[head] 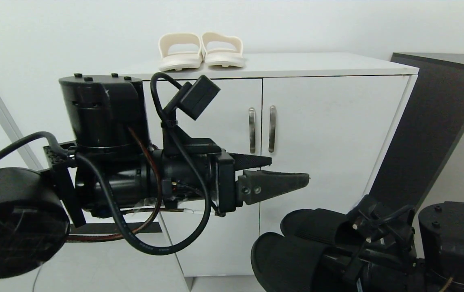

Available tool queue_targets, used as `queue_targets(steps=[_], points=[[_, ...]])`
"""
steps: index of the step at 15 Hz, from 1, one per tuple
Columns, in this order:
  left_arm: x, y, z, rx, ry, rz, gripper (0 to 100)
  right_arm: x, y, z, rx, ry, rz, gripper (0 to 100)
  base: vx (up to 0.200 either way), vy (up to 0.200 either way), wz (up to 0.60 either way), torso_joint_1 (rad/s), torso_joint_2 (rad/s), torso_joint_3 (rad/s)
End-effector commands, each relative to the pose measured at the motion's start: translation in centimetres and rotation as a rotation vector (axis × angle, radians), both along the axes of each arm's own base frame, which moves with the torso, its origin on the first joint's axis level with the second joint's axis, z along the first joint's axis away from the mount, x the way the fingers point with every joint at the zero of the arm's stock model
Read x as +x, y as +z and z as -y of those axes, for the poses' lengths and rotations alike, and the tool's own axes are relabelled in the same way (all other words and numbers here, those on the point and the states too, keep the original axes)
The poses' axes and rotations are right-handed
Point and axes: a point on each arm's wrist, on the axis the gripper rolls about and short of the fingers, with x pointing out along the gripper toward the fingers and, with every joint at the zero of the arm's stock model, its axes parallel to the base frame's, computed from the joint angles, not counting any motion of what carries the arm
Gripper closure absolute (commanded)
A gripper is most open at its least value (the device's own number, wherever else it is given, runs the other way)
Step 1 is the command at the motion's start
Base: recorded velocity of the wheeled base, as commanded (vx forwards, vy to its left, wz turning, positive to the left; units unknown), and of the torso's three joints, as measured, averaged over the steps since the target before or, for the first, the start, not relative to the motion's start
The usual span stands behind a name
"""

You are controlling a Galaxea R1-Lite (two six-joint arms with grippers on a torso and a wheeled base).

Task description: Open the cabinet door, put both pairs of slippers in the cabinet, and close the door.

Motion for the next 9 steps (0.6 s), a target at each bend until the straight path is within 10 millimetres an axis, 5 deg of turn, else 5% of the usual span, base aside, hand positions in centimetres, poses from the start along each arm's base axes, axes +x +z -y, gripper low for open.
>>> queue_targets(steps=[1, 9], points=[[1.2, 0.4, 1.0, -0.025, 0.000, -0.042, 0, 0.0, 0.0, 0.0, 0.000, 0.000, 0.000, 100, 0.000, 0.000, 0.00, 0.000, 0.00, 0.000], [5.9, 0.8, 4.7, -0.059, 0.174, -0.042, 0, -0.1, -0.4, 0.1, -0.011, 0.001, -0.013, 100, 0.000, 0.000, 0.00, 0.000, 0.00, 0.000]])
